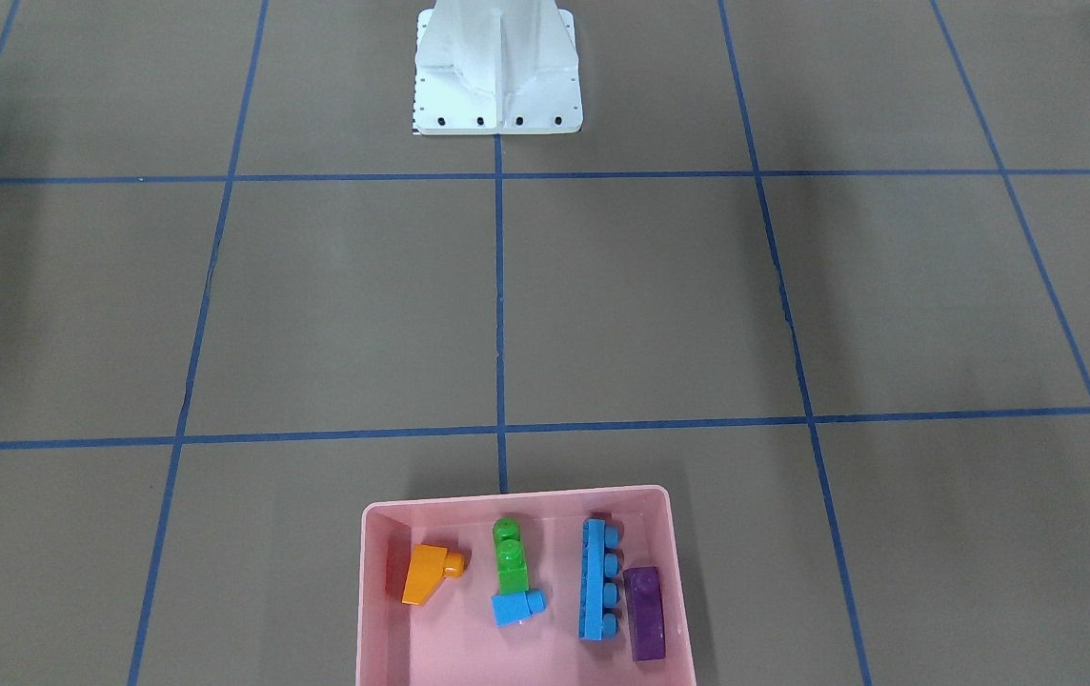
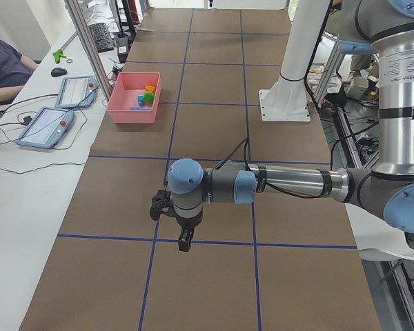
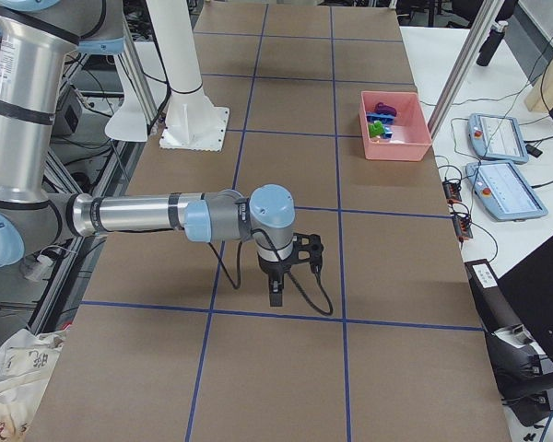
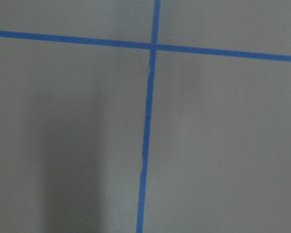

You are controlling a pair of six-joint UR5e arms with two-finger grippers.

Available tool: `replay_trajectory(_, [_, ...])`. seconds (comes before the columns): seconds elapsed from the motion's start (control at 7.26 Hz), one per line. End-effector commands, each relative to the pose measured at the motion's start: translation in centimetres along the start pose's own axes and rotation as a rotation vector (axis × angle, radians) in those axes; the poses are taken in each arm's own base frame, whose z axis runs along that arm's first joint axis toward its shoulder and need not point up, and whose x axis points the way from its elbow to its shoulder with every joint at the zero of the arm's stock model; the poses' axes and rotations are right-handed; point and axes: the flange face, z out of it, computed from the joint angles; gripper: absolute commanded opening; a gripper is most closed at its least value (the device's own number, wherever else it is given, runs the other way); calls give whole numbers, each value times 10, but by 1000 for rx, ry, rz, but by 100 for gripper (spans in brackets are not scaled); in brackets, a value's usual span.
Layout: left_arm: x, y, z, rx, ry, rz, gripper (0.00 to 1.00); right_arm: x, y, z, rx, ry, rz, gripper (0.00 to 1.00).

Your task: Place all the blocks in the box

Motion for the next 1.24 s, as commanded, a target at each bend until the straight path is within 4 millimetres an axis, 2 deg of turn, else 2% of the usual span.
replay_trajectory(0.0, [1, 0, -1, 2, 0, 2, 100, 20, 20, 9, -33, 19, 51, 100])
replay_trajectory(0.14, [2, 0, -2, 5, 1, 5, 100, 17, 14, 7, -26, 16, 43, 100])
replay_trajectory(0.28, [1, 6, 1, -4, 0, 5, 100, 19, 14, 10, -32, 15, 49, 100])
replay_trajectory(0.55, [4, 3, -3, 17, -4, 26, 100, 28, 16, 19, -42, 33, 55, 100])
replay_trajectory(1.1, [3, 7, -2, 30, -7, 37, 100, 19, 8, 10, 50, 25, -18, 100])
